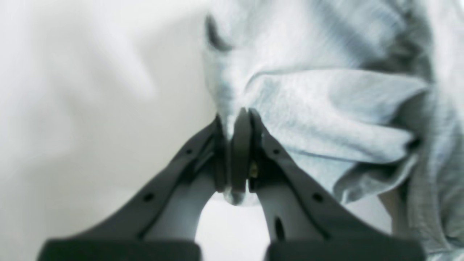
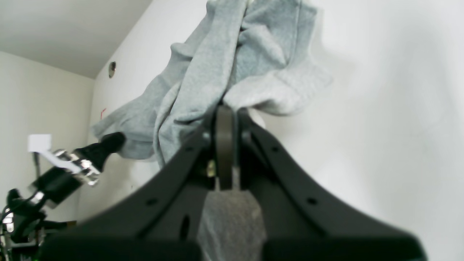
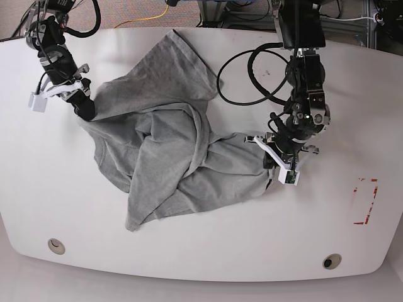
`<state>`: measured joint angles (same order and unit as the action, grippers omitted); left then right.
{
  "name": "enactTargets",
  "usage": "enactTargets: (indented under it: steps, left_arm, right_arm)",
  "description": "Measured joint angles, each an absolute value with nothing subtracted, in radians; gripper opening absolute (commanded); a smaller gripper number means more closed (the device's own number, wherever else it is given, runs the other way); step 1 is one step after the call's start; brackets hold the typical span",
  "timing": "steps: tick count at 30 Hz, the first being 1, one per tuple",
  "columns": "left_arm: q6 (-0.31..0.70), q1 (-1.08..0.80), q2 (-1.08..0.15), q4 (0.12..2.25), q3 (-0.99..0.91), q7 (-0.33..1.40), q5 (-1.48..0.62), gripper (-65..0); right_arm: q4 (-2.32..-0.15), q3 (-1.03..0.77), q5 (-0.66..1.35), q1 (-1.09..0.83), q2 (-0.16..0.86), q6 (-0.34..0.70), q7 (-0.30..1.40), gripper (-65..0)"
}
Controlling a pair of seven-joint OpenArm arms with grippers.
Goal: Layout the t-shirt on the table in an organized manner, then fold the t-shirt properly
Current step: 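Grasp the shirt fabric with the left gripper, then stretch the shirt between both grippers, pulling them apart and lifting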
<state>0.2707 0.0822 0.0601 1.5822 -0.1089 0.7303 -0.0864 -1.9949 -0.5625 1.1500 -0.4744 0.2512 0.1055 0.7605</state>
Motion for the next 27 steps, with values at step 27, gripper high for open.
enactTargets:
  steps: [27]
  left_arm:
    - [0.273, 0.166, -0.033, 1.935, -0.114, 0.740, -0.089, -65.0]
  right_arm:
    - [-1.851, -0.583, 1.149, -0.207, 0.486, 0.107, 0.764, -65.0]
